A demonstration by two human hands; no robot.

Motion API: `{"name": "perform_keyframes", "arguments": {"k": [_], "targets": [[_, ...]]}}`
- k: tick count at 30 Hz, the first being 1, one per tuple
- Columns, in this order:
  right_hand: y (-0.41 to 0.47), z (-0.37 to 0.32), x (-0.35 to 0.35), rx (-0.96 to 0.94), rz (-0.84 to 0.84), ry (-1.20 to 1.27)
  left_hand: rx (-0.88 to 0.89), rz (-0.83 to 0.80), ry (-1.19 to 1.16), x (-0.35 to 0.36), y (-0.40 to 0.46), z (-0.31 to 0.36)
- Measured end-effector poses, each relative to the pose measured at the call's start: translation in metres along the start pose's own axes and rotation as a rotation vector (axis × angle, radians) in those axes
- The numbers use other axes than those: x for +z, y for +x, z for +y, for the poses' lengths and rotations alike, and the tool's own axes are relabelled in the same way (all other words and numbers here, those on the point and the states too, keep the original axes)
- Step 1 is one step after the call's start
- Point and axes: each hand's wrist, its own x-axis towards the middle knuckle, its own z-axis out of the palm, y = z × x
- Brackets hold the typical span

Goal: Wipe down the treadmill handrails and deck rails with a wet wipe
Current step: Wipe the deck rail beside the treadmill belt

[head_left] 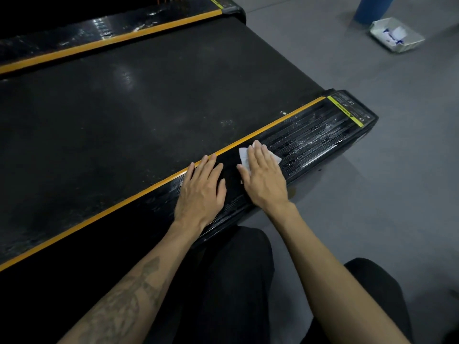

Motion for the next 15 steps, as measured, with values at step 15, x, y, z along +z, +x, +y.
{"name": "perform_keyframes", "arguments": {"k": [15], "targets": [[-0.031,-0.015,0.018,0.118,0.071,-0.041,0.066,-0.021,-0.017,-0.002,0.001,0.002]]}}
